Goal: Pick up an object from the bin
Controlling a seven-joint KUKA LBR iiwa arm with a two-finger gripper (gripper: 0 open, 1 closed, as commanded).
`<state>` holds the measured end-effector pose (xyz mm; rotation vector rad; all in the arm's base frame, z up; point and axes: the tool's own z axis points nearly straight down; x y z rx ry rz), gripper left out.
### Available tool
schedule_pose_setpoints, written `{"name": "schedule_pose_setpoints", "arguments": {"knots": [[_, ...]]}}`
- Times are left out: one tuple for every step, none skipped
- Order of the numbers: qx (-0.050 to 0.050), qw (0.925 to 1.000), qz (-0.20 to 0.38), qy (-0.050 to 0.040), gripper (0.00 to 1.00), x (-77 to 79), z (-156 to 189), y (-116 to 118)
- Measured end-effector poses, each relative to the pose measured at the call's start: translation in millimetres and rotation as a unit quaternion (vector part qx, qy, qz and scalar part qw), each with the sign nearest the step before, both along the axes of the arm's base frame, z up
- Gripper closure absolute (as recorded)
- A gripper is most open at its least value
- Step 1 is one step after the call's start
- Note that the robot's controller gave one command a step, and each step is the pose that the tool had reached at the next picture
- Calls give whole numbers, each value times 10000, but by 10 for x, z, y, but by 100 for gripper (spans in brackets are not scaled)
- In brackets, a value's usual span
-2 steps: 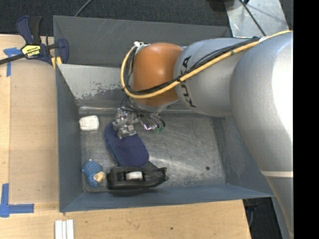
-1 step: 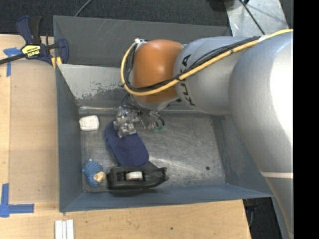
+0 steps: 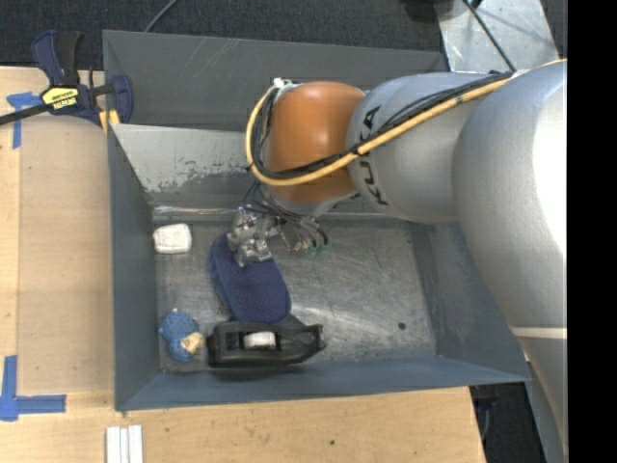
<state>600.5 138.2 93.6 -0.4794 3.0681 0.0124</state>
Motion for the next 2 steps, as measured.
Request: {"name": "schedule_pose_setpoints", "arguments": {"knots": [[-110,9743,2248,113,100,-108,445,-423],[-99,9743,2244,132,0,-120,428,-411]]}}
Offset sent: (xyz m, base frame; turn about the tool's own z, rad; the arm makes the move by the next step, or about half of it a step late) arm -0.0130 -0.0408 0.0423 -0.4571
